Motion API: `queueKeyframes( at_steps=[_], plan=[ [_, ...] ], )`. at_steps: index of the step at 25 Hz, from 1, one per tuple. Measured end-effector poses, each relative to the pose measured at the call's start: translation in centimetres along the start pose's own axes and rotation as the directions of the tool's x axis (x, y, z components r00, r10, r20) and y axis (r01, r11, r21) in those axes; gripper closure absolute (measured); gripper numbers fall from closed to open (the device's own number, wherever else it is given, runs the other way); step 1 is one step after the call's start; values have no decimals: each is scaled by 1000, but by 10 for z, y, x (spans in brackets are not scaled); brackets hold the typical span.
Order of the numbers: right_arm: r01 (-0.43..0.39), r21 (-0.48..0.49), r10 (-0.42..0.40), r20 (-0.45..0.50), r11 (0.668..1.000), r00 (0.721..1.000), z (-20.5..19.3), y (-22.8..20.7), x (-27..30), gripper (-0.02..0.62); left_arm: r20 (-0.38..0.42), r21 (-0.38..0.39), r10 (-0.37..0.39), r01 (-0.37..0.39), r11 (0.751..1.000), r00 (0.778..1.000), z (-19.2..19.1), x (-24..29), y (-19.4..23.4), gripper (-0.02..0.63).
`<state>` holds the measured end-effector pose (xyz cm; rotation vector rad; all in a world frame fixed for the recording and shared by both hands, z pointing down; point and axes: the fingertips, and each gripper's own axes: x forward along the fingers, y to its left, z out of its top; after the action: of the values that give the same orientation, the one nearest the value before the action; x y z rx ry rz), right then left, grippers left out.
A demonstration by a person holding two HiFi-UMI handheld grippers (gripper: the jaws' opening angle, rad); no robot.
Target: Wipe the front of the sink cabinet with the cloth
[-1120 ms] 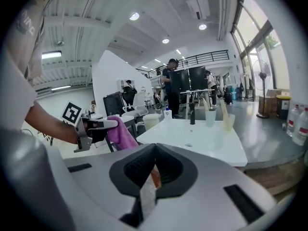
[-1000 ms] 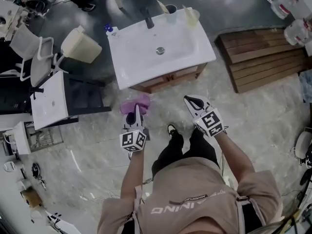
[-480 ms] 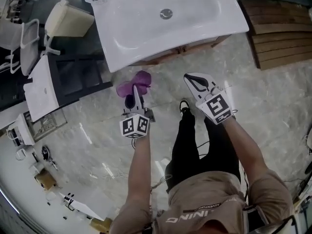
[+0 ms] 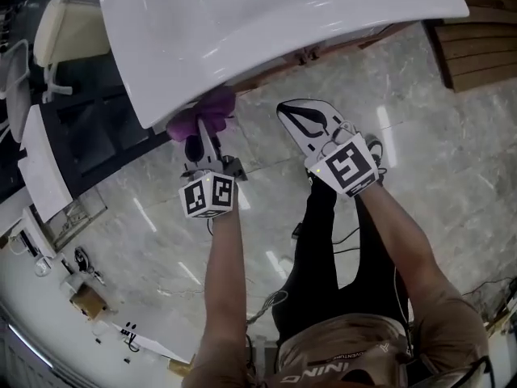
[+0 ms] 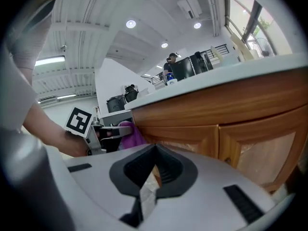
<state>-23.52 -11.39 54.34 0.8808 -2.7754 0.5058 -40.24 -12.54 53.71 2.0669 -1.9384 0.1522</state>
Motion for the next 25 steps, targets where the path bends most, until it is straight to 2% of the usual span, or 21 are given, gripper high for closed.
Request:
queueKeyframes(
  at_steps=[6,9,19,22,25],
  plan=[
    [10,34,-9,-33,999,999,-43,4,4,584,80,29,48,-50,998,996,0,22,21,568],
    [8,26,-7,-42,1000,999,-49,1,-1,584,99,44,60,-65,997,993,1,22,21,568],
    [67,92,-64,-28,993,998,-63,-30,-30,584,129,14,156,-159,987,979,2,24,10,568],
    [82,103,-79,-36,991,996,-68,-39,-46,584,133,37,136,-142,989,982,3,29,-12,568],
    [97,109,-94,-34,989,995,-69,-50,-64,584,124,51,76,-83,995,989,-1,43,-54,568]
  ],
)
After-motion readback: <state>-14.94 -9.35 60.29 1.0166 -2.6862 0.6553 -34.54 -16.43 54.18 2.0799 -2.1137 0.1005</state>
